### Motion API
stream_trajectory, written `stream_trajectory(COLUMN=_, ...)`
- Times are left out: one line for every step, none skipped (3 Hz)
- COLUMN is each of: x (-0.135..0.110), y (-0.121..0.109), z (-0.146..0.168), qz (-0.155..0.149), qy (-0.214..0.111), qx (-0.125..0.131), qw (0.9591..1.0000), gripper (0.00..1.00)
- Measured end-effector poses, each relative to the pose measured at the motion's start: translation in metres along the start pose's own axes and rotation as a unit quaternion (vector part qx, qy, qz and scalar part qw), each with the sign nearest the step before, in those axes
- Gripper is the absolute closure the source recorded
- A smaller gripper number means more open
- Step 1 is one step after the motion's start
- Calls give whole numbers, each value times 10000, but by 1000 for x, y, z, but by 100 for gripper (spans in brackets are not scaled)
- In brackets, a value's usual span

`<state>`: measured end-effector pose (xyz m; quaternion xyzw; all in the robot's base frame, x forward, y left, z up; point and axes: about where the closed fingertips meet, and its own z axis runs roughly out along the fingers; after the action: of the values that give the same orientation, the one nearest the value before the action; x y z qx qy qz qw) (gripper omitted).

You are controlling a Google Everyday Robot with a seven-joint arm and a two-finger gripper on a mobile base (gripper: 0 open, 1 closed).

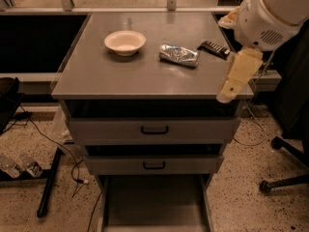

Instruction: Place redbull can into bottom drawer

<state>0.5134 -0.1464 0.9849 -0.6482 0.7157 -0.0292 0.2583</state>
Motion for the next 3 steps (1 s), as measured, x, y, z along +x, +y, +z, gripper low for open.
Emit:
stream_trajectory(x=-2, y=-35, z=14, qz=8, qy=-692, qx=97, qw=9976, gripper=0)
stream_trajectory(x=-1, y=-72, z=38, qz=163, qy=-1230, qx=141, qw=9922, gripper=0)
stream_trajectory(x=-2, y=-73, z=40, qz=158, qy=-1264, qx=151, qw=9917, gripper=0)
